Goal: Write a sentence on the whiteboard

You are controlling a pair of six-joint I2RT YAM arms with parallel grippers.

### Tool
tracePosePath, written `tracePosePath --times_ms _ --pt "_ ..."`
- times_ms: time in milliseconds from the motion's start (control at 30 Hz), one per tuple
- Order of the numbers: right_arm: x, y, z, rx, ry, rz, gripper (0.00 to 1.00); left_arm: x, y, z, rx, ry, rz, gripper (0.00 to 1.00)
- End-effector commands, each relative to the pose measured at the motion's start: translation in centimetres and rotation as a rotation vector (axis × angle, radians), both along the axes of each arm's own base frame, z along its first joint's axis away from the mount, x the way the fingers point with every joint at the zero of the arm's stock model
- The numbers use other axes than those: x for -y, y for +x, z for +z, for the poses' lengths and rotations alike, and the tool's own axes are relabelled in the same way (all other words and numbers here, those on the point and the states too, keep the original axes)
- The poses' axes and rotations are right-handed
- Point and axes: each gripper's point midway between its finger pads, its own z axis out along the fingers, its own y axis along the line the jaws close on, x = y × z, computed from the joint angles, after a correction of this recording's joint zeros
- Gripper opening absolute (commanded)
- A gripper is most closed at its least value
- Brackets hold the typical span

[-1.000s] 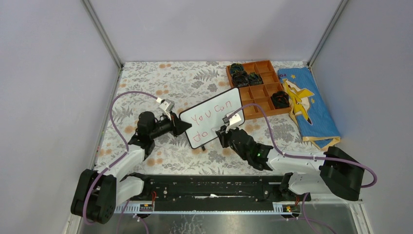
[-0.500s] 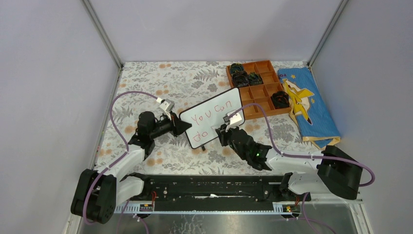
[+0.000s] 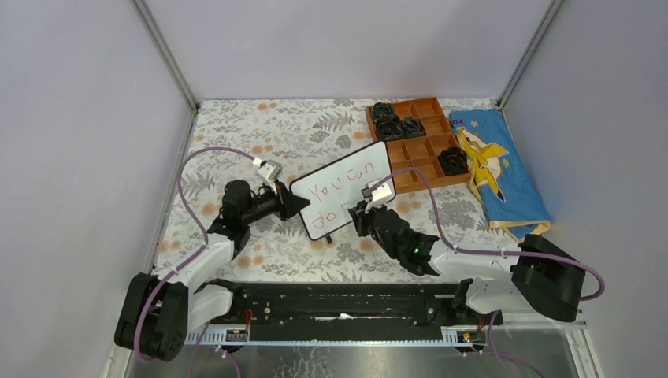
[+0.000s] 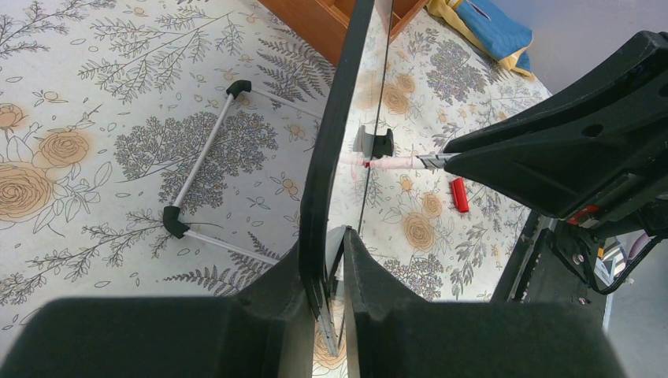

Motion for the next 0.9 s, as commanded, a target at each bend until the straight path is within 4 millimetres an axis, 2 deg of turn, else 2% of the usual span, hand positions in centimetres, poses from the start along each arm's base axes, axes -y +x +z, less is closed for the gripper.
tracePosePath --times_ms 0,500,867 --pt "0.4 0.1 0.0 0.0 0.033 -0.023 0.0 -1.6 0.6 -2.9 -0.023 0.119 0.066 0.13" --pt "1.5 -0.1 -0.9 -0.022 0.018 -0.059 0.0 -1.5 0.6 -2.9 -0.024 0.119 0.065 0.13" --pt "2.4 0.5 0.3 0.003 0.024 -0.108 0.0 -1.5 0.5 -2.9 -0.024 0.119 0.064 0.13"
